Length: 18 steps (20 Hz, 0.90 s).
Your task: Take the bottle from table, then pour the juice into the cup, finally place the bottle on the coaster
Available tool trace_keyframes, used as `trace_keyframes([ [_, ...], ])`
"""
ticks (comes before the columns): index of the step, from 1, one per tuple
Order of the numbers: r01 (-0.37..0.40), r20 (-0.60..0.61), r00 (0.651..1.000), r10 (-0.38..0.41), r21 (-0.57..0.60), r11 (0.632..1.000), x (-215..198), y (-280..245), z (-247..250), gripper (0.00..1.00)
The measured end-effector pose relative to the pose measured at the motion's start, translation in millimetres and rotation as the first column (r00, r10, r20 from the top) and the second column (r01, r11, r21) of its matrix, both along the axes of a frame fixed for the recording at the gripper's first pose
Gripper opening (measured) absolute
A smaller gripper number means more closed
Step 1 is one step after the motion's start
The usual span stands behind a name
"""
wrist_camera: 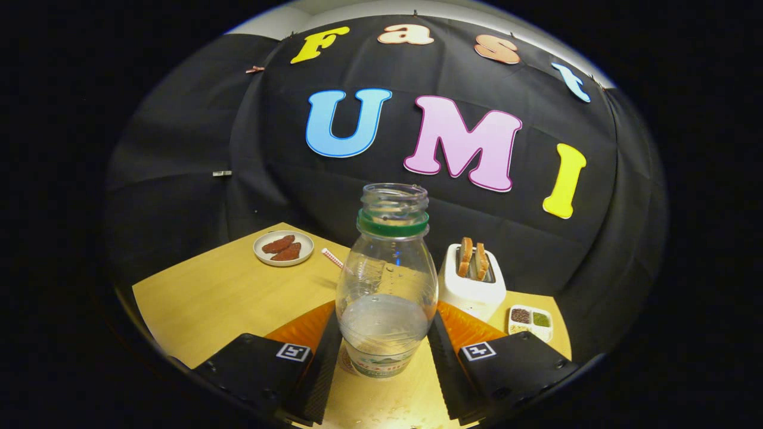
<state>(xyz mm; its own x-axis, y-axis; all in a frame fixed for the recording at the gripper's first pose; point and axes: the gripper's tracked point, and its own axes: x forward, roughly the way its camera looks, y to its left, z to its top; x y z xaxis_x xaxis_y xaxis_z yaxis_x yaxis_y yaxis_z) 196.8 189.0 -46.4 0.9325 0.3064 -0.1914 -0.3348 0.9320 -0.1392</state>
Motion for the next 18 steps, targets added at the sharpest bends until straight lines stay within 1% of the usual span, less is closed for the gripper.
trace_keyframes([
  [3, -0.024, -0.029, 0.999, 0.026, 0.050, 0.998, 19.8, 8.6, -23.8, 0.76],
  [8, -0.030, -0.016, 0.999, 0.031, 0.052, 0.998, 44.1, 10.5, -49.1, 0.77],
  [14, -0.025, -0.050, 0.998, 0.028, 0.075, 0.997, 54.5, 13.2, -80.7, 0.77],
  [18, -0.010, -0.055, 0.998, 0.014, 0.087, 0.996, 56.0, 13.2, -91.0, 0.78],
])
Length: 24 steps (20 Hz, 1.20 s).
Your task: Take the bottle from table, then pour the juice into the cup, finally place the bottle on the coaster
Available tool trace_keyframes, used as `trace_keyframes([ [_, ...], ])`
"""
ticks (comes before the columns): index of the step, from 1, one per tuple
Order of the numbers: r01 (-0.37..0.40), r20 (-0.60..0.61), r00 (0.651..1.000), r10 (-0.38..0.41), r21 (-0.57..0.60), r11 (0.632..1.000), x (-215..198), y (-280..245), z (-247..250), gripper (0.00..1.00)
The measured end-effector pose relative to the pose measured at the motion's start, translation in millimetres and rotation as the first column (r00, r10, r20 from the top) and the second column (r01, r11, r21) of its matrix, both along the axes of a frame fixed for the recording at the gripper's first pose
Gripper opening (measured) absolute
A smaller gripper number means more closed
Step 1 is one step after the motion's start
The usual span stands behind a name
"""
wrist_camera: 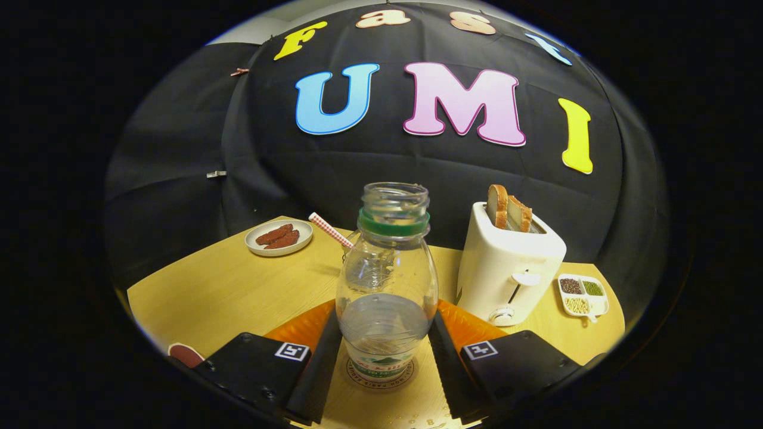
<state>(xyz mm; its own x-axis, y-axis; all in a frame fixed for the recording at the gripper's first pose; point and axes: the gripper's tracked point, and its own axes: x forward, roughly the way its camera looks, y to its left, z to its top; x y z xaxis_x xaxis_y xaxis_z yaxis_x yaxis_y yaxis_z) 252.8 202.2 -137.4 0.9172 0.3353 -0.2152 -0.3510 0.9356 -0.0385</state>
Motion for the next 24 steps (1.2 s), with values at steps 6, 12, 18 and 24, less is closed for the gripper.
trace_keyframes([
  [6, 0.000, -0.017, 1.000, 0.000, -0.012, 1.000, -4.1, -0.1, -7.8, 0.80],
  [12, -0.007, -0.016, 1.000, 0.006, -0.054, 0.999, -20.3, -4.8, 0.9, 1.00],
  [18, 0.027, 0.033, 0.999, -0.025, -0.065, 0.997, -60.2, -17.6, 36.7, 0.98],
  [24, 0.191, 0.134, 0.973, -0.189, -0.001, 0.982, -115.8, -48.0, 105.7, 0.98],
])
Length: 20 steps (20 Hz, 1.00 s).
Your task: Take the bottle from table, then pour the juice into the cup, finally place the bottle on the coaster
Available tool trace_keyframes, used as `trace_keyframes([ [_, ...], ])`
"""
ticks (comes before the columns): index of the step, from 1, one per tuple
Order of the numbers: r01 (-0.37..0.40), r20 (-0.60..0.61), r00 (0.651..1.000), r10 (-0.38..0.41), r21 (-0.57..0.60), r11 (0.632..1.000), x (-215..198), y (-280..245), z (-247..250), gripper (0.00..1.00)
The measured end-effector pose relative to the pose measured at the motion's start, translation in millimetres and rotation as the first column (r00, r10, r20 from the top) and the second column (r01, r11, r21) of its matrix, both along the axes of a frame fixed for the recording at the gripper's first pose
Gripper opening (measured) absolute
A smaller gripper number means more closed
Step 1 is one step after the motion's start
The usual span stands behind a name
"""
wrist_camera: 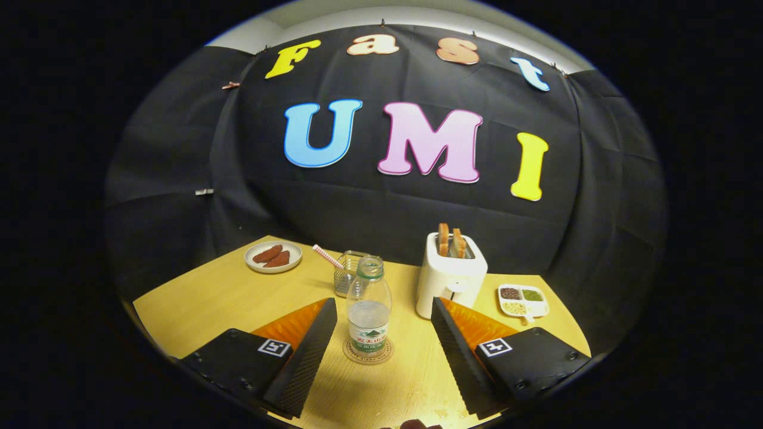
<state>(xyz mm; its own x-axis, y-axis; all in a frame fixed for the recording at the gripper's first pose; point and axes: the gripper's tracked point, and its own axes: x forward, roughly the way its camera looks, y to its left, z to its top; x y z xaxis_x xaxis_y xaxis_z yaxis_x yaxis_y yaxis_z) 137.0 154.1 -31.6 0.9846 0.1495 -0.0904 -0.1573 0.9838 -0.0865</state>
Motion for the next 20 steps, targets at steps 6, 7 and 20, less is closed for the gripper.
trace_keyframes([
  [6, 0.112, 0.147, 0.983, -0.110, -0.001, 0.994, -60.9, -24.2, 85.3, 0.98],
  [7, 0.123, 0.159, 0.979, -0.123, 0.010, 0.992, -73.7, -24.9, 94.3, 0.97],
  [20, 0.200, 0.195, 0.958, -0.210, 0.068, 0.977, -135.2, -32.5, 137.0, 0.97],
])
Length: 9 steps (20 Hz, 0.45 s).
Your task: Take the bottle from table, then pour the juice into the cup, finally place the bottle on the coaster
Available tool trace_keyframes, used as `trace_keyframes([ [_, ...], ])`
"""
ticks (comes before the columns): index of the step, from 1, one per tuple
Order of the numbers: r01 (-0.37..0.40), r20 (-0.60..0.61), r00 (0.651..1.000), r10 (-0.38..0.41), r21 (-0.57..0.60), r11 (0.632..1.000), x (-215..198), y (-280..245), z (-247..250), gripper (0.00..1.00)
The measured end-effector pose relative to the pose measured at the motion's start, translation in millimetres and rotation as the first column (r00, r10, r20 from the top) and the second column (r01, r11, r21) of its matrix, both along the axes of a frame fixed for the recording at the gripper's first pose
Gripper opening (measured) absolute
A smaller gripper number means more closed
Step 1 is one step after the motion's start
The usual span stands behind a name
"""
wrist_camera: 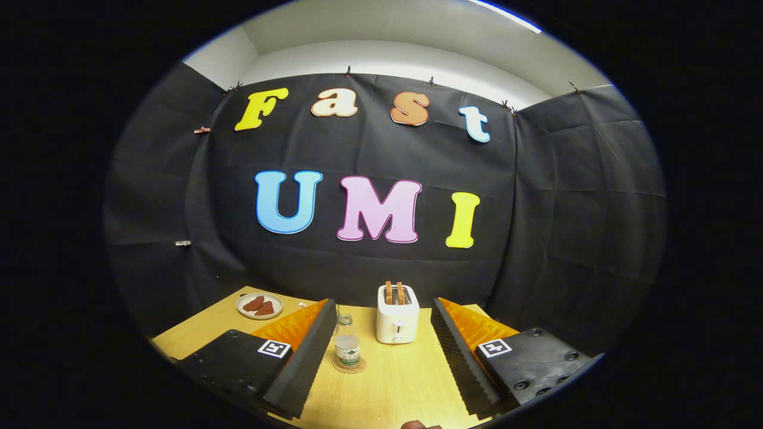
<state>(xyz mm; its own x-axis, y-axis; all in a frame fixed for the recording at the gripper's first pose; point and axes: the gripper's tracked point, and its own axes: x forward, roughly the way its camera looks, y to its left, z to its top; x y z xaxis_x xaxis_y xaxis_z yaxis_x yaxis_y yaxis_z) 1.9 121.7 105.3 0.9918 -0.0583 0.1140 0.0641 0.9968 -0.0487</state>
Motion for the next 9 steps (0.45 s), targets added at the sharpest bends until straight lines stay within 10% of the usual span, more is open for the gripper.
trace_keyframes([
  [9, -0.076, -0.020, 0.997, 0.076, 0.017, 0.997, 10.6, -12.3, 1.0, 0.97],
])
